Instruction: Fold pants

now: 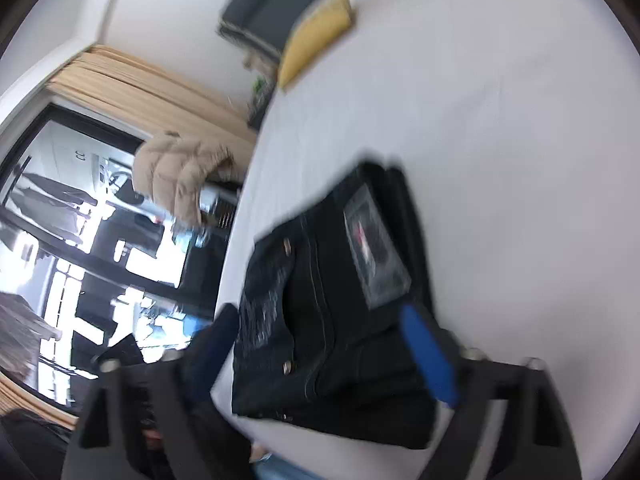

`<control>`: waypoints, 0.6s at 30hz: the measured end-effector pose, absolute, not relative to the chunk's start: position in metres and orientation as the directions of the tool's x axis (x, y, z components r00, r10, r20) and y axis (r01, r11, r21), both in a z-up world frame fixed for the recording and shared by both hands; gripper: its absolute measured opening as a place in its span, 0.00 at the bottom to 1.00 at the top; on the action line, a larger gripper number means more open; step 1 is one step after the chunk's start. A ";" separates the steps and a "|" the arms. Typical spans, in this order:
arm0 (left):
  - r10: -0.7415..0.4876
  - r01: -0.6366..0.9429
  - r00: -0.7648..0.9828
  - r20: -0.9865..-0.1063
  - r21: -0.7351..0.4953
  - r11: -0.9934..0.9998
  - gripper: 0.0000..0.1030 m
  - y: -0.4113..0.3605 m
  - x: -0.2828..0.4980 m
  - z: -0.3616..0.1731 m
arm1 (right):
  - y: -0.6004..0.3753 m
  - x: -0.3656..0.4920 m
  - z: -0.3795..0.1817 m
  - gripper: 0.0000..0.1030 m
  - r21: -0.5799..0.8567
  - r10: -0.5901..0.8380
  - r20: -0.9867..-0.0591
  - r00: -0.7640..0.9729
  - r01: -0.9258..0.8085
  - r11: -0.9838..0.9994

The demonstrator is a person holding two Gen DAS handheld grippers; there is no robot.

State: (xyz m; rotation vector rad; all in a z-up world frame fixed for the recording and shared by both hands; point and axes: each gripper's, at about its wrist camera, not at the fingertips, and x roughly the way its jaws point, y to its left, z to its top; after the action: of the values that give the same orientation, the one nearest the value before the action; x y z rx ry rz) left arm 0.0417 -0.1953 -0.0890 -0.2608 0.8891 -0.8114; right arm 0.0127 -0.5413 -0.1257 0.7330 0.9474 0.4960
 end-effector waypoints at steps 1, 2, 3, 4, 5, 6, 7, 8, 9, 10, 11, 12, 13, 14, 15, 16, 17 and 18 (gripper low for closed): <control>-0.703 0.485 0.396 -0.591 -0.515 0.707 0.84 -0.188 0.048 -0.089 | -0.547 0.015 -0.121 0.87 0.746 0.668 -0.542 0.510 -0.074 0.662; -0.680 0.445 0.433 -0.591 -0.516 0.732 0.92 -0.182 0.055 -0.093 | -0.554 0.022 -0.121 0.87 0.745 0.663 -0.557 0.500 -0.052 0.665; -0.669 0.418 0.438 -0.601 -0.522 0.743 0.92 -0.178 0.062 -0.099 | -0.557 0.028 -0.125 0.84 0.739 0.654 -0.578 0.488 -0.027 0.673; -0.658 0.387 0.421 -0.624 -0.533 0.753 0.92 -0.178 0.071 -0.107 | -0.559 0.035 -0.129 0.82 0.730 0.646 -0.601 0.471 -0.005 0.683; -0.654 0.357 0.392 -0.647 -0.549 0.756 0.92 -0.179 0.080 -0.115 | -0.558 0.043 -0.135 0.75 0.719 0.642 -0.624 0.445 0.007 0.695; -0.657 0.341 0.367 -0.659 -0.562 0.754 0.92 -0.183 0.087 -0.120 | -0.556 0.051 -0.144 0.72 0.705 0.637 -0.654 0.408 0.023 0.709; -0.660 0.330 0.349 -0.665 -0.572 0.751 0.92 -0.186 0.092 -0.125 | -0.554 0.057 -0.154 0.72 0.700 0.639 -0.672 0.374 0.042 0.713; -0.664 0.321 0.326 -0.673 -0.582 0.747 0.92 -0.192 0.097 -0.129 | -0.551 0.065 -0.165 0.69 0.698 0.642 -0.688 0.339 0.064 0.713; -0.670 0.318 0.306 -0.676 -0.590 0.742 0.92 -0.198 0.101 -0.132 | -0.548 0.071 -0.172 0.66 0.703 0.650 -0.687 0.325 0.070 0.708; -0.673 0.317 0.283 -0.683 -0.596 0.738 0.92 -0.205 0.106 -0.135 | -0.546 0.075 -0.176 0.66 0.709 0.658 -0.681 0.321 0.068 0.702; -0.663 0.311 0.254 -0.704 -0.589 0.746 0.92 -0.215 0.112 -0.142 | -0.545 0.078 -0.177 0.66 0.714 0.663 -0.677 0.321 0.068 0.697; -0.648 0.298 0.235 -0.724 -0.581 0.757 0.91 -0.220 0.116 -0.148 | -0.542 0.083 -0.179 0.66 0.720 0.669 -0.672 0.318 0.069 0.691; -0.633 0.280 0.214 -0.744 -0.574 0.769 0.90 -0.224 0.120 -0.155 | -0.539 0.087 -0.181 0.66 0.719 0.671 -0.674 0.309 0.068 0.692; -0.621 0.267 0.197 -0.759 -0.568 0.779 0.89 -0.228 0.123 -0.161 | -0.534 0.090 -0.182 0.65 0.711 0.668 -0.683 0.294 0.061 0.700; -0.602 0.272 0.199 -0.773 -0.547 0.792 0.85 -0.233 0.124 -0.163 | -0.528 0.094 -0.183 0.63 0.695 0.660 -0.700 0.273 0.049 0.717; -0.581 0.282 0.203 -0.788 -0.521 0.806 0.80 -0.235 0.125 -0.163 | -0.524 0.096 -0.185 0.61 0.685 0.654 -0.710 0.260 0.042 0.727; -0.562 0.288 0.203 -0.802 -0.500 0.817 0.66 -0.240 0.126 -0.162 | -0.520 0.098 -0.185 0.58 0.677 0.649 -0.719 0.249 0.037 0.735; -0.544 0.290 0.201 -0.815 -0.481 0.827 0.60 -0.244 0.128 -0.161 | -0.517 0.099 -0.186 0.55 0.661 0.636 -0.734 0.239 0.037 0.749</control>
State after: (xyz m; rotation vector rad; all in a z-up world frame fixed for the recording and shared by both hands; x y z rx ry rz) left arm 0.1283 -0.2435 -0.1612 -0.2420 1.2397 -0.5902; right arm 0.0990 -0.5166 -0.1855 0.6361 1.2805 0.4502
